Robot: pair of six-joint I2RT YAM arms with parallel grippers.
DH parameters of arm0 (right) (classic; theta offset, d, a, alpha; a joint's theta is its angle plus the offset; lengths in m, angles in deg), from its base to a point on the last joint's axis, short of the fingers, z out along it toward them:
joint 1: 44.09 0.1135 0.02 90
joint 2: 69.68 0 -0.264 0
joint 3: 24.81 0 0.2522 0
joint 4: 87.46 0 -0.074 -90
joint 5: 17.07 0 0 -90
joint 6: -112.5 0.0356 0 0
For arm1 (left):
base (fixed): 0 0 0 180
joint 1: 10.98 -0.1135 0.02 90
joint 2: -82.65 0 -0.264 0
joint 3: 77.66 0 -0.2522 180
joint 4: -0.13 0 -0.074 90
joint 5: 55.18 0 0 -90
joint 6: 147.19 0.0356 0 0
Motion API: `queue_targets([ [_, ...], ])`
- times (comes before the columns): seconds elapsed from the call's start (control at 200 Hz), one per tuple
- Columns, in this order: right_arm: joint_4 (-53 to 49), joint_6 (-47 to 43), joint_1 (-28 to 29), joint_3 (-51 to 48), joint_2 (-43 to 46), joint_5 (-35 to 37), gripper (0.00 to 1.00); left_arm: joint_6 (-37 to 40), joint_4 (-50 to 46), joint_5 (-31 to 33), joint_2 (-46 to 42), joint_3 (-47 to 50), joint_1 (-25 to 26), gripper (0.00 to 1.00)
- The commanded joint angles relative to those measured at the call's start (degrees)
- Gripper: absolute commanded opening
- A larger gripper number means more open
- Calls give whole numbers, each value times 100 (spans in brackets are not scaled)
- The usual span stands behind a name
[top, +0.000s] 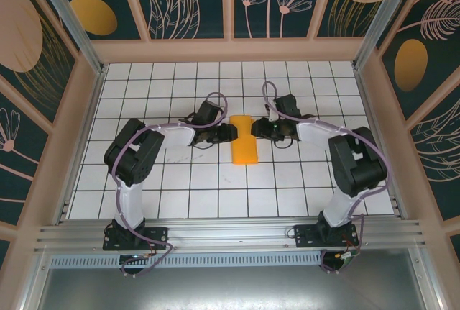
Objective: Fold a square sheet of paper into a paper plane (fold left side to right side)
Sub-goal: First fold in half a square sheet of paper at the center of the table.
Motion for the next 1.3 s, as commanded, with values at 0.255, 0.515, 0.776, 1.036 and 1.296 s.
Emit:
queue_targets([
  [0.255, 869, 297, -429, -864, 1218, 801, 69, 508, -896, 369, 564, -470, 302, 48],
  [0.515, 1532, 804, -703, -1347, 1454, 195, 82, 650, -1123, 487, 731, -717, 423, 49],
  [0.776, 1390, 726, -742, -1318, 1564, 257, 83, 711, -1262, 562, 848, -867, 452, 50],
  [1.036, 1352, 707, -747, -1325, 1628, 269, 84, 737, -1284, 506, 923, -940, 465, 51],
  [1.296, 1345, 699, -755, -1321, 1633, 248, 84, 770, -1328, 500, 1005, -1011, 486, 52],
])
